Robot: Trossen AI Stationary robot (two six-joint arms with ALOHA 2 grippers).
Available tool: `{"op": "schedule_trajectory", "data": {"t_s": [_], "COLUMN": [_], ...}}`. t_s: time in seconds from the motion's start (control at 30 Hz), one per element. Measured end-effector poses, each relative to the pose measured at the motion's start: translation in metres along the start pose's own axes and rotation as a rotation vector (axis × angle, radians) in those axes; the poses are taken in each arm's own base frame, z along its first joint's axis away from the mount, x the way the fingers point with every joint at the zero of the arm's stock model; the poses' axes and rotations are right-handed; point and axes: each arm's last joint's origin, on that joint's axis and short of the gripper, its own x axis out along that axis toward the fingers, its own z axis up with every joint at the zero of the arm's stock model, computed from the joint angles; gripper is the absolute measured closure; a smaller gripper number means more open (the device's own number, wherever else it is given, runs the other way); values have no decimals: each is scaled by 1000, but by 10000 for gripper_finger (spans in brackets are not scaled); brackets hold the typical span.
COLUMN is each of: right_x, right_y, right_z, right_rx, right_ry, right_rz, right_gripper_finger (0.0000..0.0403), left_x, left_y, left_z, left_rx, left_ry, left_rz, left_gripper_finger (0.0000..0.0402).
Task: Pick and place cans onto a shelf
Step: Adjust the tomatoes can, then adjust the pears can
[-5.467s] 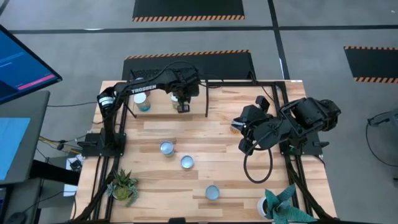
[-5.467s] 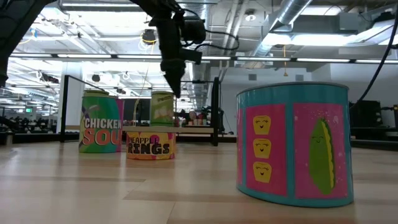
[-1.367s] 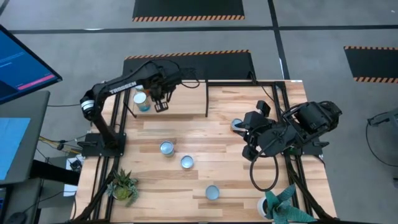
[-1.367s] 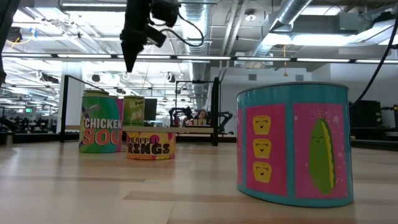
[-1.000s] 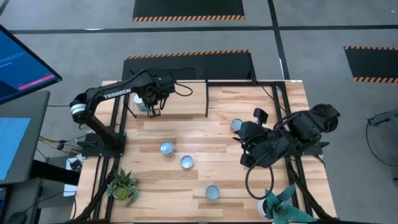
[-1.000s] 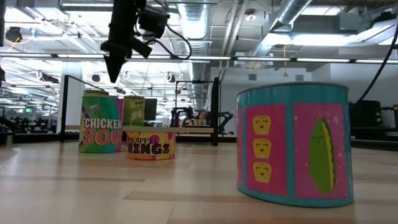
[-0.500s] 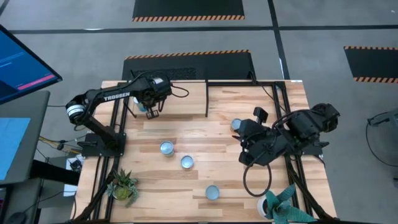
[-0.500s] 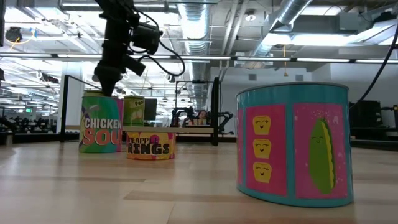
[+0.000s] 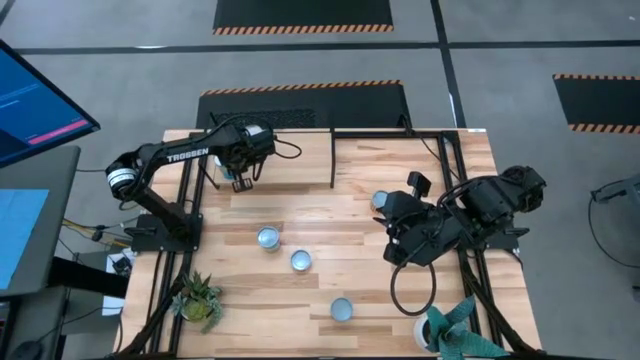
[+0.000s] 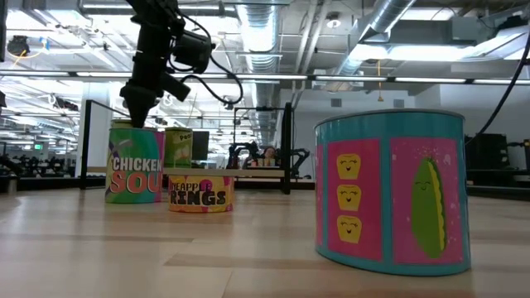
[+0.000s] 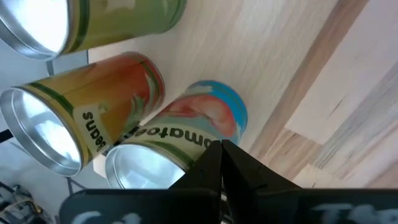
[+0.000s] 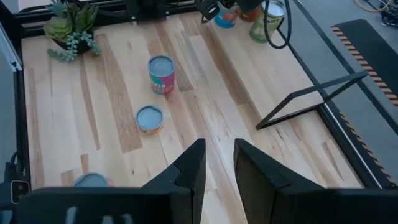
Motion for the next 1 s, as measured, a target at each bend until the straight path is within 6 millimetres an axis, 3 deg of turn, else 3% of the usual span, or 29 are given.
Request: {"op": "schedule_trajectory", "data": {"t_s": [0.37, 0.63, 1.0], "right_x": [0, 1, 2], "right_y": [0, -1, -2], "right_z": [0, 1, 1], "right_rx": [0, 4, 7], "right_ry": [0, 1, 0], "right_rz": [0, -4, -7], "right_gripper_finger": [297, 297, 297], "left_x": [-4, -33, -14], "left_y": [-1, 14, 33], "left_z": [-3, 33, 54], "left_rx": [-17, -37, -30], "left_ry": [22, -365, -397], "left_rz": [-24, 33, 23], "left_gripper_finger": [400, 400, 401]}}
